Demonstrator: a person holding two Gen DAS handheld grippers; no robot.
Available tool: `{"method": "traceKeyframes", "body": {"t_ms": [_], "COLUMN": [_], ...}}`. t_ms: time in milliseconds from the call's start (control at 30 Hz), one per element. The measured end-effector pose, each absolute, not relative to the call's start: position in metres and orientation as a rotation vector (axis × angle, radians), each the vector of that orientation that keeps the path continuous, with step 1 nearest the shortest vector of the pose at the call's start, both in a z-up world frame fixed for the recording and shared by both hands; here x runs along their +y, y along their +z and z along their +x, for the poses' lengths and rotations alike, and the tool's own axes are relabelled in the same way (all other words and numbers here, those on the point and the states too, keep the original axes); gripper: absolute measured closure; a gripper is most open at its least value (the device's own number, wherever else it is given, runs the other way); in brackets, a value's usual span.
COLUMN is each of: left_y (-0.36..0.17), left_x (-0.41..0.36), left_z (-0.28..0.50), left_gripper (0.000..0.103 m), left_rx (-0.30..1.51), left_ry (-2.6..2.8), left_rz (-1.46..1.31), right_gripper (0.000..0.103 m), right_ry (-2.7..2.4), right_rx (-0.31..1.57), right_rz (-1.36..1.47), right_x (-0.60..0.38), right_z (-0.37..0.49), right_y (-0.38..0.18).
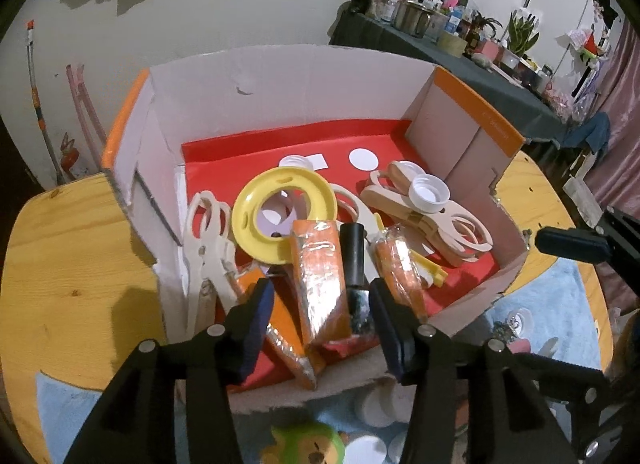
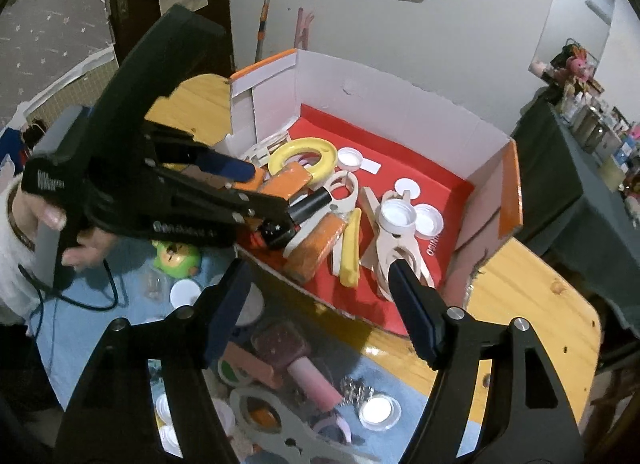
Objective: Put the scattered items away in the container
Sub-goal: 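Open both grippers to release the packet and clothespin into the box, then withdraw both open tools from the box back over the towel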
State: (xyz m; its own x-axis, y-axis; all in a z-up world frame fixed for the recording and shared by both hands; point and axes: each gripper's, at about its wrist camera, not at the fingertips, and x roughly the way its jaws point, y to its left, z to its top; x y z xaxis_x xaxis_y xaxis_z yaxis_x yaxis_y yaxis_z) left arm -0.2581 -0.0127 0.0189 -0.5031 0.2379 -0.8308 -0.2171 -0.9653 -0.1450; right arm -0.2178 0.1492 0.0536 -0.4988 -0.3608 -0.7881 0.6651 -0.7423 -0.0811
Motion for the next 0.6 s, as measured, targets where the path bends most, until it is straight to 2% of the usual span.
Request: {"method": "traceKeyframes", "body": {"t_ms": [300, 600], "left_y": [0.040, 0.046], "left_x": [-0.017, -0.025], "left_z": [-0.218, -0.168], "left_gripper": [0.044, 0.041], "left_rx": [0.004, 0.040], "left_ry": [2.517, 2.507], "left_rz": [-1.329, -1.291], "right_gripper": [0.033, 0.032], "right_ry": [-2.255, -2.226], "right_rx": [0.649, 0.700], "right_rz": [0.996, 0.986], "right_x": [0.158, 0.163], "right_z": [-0.161, -0.105], "right_y": [0.062, 0.051]}}
